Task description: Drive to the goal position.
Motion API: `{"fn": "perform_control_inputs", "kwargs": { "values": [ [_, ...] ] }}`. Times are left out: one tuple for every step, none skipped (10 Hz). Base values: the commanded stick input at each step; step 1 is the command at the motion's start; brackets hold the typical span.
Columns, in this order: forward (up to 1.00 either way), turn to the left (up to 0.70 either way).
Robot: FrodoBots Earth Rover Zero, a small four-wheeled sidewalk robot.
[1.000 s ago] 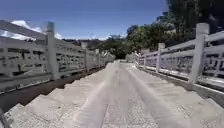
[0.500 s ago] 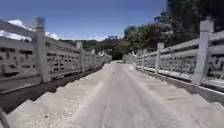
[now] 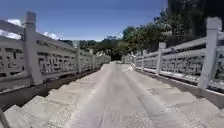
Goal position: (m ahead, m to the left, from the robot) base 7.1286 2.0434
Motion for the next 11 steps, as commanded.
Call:
{"fn": "perform_control_inputs", "kwargs": {
  "values": [
    [0.45, 0.0],
    [0.45, 0.0],
    [0.45, 0.0],
    [0.45, 0.0],
    [0.45, 0.0],
    [0.45, 0.0],
    [0.45, 0.0],
    [0.45, -0.26],
    [0.45, -0.27],
    [0.45, 0.0],
    [0.45, 0.0]
  ]
}}
